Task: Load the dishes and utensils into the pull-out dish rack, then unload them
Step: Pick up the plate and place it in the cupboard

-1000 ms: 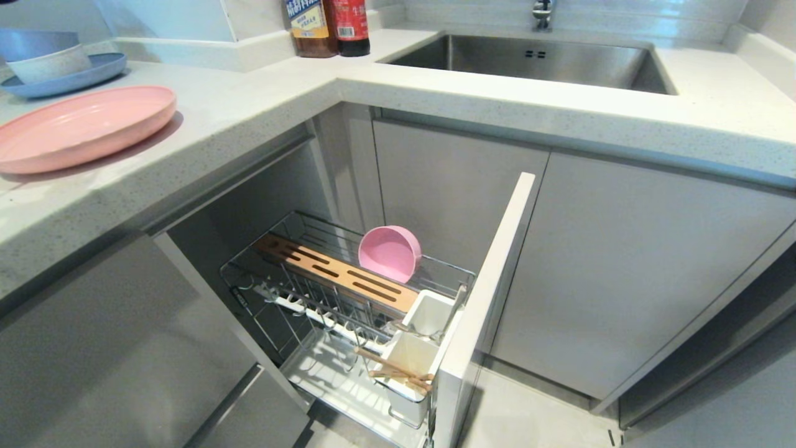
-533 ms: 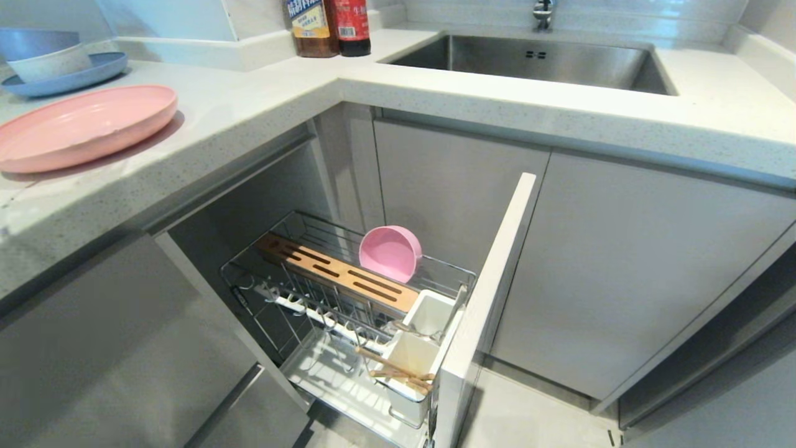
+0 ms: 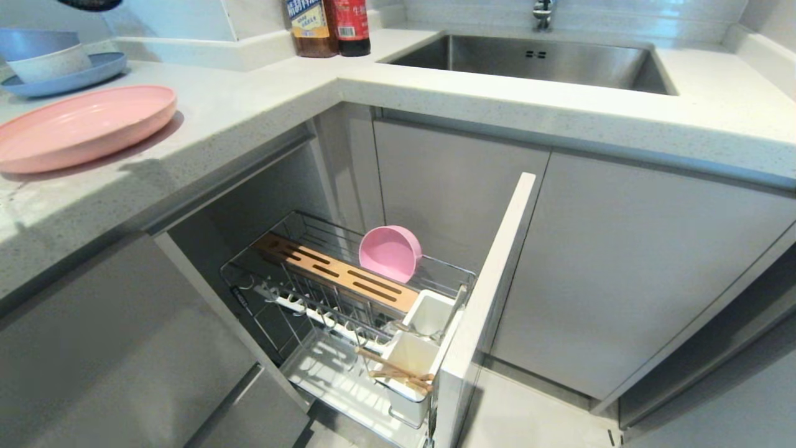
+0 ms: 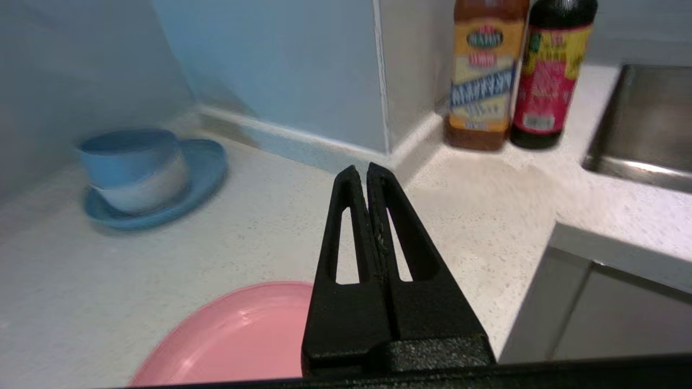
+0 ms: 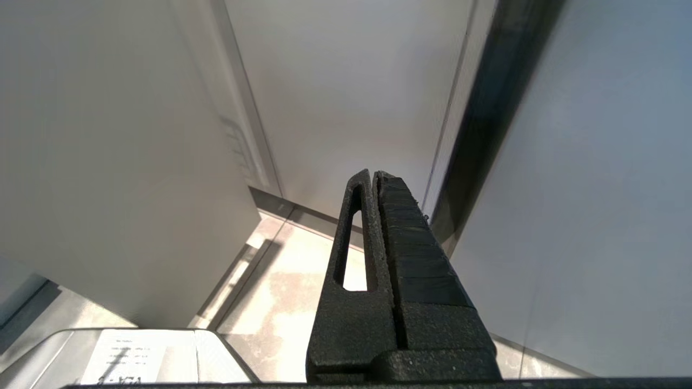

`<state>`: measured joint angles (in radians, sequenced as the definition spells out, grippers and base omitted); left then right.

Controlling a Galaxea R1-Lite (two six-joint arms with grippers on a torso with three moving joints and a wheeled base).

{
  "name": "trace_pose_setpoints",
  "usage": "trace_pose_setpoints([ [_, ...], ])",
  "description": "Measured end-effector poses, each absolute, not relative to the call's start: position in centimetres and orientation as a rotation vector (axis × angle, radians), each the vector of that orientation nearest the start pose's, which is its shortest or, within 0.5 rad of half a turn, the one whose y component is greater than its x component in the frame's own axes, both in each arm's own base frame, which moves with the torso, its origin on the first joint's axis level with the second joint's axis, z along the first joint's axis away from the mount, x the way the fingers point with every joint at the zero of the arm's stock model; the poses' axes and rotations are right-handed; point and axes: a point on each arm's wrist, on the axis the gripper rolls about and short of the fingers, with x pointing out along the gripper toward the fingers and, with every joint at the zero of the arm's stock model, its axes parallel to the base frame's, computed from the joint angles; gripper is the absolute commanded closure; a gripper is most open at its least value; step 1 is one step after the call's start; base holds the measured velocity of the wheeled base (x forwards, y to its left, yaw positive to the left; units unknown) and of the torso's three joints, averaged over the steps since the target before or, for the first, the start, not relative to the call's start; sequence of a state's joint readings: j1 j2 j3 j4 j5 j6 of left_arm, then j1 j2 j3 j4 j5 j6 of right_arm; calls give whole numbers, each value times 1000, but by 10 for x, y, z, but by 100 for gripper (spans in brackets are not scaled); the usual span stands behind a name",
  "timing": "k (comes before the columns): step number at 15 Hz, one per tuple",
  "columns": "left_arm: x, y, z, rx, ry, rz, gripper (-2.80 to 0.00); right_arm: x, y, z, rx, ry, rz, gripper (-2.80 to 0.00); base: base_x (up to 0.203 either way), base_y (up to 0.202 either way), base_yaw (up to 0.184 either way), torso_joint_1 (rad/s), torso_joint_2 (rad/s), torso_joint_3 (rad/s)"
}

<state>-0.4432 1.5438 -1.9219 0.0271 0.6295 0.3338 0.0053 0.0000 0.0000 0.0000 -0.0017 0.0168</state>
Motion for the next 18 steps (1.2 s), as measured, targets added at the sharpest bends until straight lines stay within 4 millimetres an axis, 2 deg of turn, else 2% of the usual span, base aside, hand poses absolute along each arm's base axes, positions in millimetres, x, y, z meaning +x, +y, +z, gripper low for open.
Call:
trace_pose_setpoints([
  [3,210,-74,451,-4,-138,162,0,-23,0,75,17,0,3,0,0,0,0,0,0,0],
  [6,203,-68,440,-96,-22,186,0,-23,0,75,17,0,3,0,0,0,0,0,0,0],
  [10,196,-64,439,-81,5,240,0,-23,0,75,17,0,4,0,0,0,0,0,0,0],
  [12,195,-62,439,-15,21,258,0,-23,0,75,17,0,4,0,0,0,0,0,0,0],
  [16,204,-50,436,128,58,346,0,-23,0,75,17,0,4,0,0,0,0,0,0,0],
  [17,208,-49,433,138,72,357,-280,-23,0,75,16,0,4,0,0,0,0,0,0,0],
  [18,211,-47,431,144,86,371,-280,-23,0,75,17,0,4,0,0,0,0,0,0,0],
])
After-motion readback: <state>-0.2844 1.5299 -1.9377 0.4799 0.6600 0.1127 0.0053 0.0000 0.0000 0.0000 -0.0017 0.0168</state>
